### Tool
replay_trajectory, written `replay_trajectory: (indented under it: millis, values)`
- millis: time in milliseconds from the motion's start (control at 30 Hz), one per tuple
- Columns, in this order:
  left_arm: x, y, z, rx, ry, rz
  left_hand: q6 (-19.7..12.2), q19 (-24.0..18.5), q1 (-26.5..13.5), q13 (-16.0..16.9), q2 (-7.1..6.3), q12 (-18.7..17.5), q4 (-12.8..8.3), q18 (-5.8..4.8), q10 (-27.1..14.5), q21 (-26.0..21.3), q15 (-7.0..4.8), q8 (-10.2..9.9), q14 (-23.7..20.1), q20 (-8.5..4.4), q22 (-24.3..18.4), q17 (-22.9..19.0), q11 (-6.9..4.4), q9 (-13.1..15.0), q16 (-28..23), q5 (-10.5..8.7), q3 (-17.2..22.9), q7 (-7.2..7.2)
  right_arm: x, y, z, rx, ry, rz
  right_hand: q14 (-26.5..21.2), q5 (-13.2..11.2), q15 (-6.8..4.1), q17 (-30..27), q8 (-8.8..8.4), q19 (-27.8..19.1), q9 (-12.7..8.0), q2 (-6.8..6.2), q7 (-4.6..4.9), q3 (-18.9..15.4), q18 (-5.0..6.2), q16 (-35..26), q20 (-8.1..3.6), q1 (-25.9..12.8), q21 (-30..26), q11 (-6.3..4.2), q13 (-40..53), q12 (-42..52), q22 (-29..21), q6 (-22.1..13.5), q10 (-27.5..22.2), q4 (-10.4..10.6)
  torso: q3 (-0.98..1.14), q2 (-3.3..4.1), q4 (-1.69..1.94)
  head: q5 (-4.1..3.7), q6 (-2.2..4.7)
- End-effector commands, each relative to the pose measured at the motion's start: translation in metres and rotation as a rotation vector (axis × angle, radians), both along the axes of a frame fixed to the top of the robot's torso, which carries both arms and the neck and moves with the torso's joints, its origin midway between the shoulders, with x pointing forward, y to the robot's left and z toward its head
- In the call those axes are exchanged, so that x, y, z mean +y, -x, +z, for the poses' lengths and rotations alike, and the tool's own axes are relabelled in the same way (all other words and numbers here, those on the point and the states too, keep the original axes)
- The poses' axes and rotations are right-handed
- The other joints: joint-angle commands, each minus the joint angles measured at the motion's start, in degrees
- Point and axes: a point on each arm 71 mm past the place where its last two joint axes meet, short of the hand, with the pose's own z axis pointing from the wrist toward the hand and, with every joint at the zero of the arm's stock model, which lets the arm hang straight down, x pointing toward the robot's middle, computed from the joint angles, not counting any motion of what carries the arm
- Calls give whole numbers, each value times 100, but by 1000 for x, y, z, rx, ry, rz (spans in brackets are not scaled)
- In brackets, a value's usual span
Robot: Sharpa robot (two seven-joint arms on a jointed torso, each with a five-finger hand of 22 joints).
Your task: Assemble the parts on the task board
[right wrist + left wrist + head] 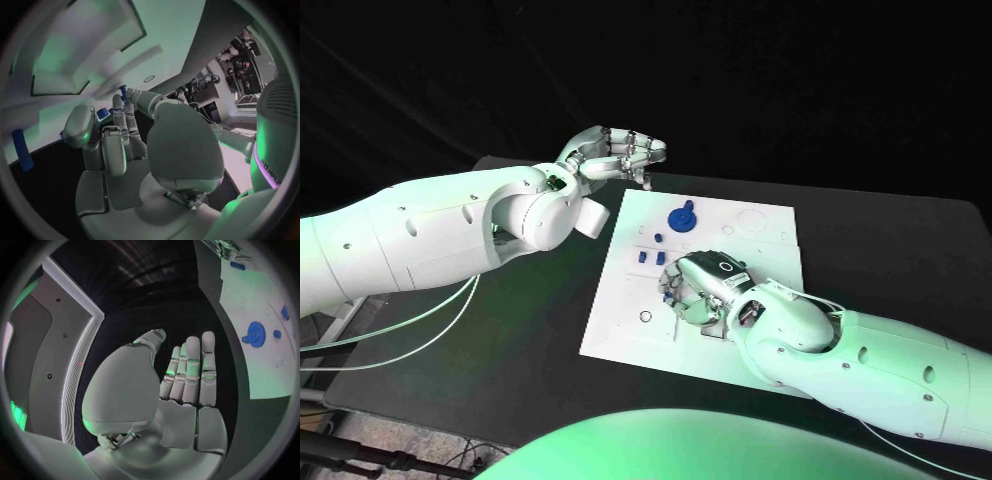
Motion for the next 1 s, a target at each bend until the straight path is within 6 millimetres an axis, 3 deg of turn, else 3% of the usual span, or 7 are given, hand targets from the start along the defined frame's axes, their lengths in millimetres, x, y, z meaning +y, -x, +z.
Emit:
replay_trajectory:
  millis: [33,367,433,600,767,1000]
  values:
    - [-2,0,1,-2,5,-17,-34,-26,-33,-5,-18,28,8,46,-31,-31,13,34,-29,29,-9,-8,-7,-8,-19,39,31,4,1,3,-5,10,53,32,373,51,54,344,-49,-27,-20,-63,10,-42,-58,9,46,-115,-48,42,-35,-36,381,-71,-132,-14,4,-3,-4,-4,0]
    - [-2,0,1,0,4,-18,-34,-26,-33,-5,-18,28,8,46,-31,-31,13,34,-29,29,-9,-8,-7,-8,-19,39,31,4,-1,3,-3,-15,40,29,352,54,144,286,-163,-103,-59,-211,89,-148,-24,-6,126,-279,-263,147,-117,-40,315,-212,-553,-65,8,-4,-4,-17,0]
    - [-2,0,1,0,4,-18,-40,-24,-33,-6,-15,32,8,47,-38,-35,14,40,-30,30,-12,-10,-6,-7,-19,40,33,5,-2,3,-2,-25,31,25,326,33,202,205,-342,-148,-139,-250,193,-249,-8,-41,174,-298,-386,218,-148,-14,273,-515,-742,-130,10,-4,-5,-18,0]
    - [-2,0,1,0,3,-18,-40,-24,-33,-6,-15,32,8,47,-38,-35,14,40,-30,30,-12,-10,-6,-7,-19,40,33,5,-6,3,2,-56,-5,10,267,-24,271,33,-538,-295,-276,-212,276,-635,60,-118,253,-271,-770,295,-177,46,135,-939,-1082,-246,9,-3,-12,-37,0]
    - [-1,0,0,2,-1,-17,-43,-23,-33,-7,-14,34,8,47,-42,-37,15,42,-31,30,-13,-12,-5,-7,-19,39,33,5,-13,4,7,-72,-29,-3,245,-32,275,-43,-503,-323,-289,-155,278,-786,78,-154,265,-243,-865,298,-173,121,97,-907,-1130,-251,9,-8,-6,-64,14]
    - [1,0,0,4,-2,-18,-43,-23,-33,-7,-14,34,8,47,-42,-37,15,42,-31,30,-13,-12,-5,-7,-19,39,33,5,-37,-2,26,-38,-7,-53,253,21,250,-39,-397,-239,-293,-80,247,-848,54,-150,252,-226,-720,267,-152,283,143,-721,-1049,-235,8,-8,-14,-167,67]
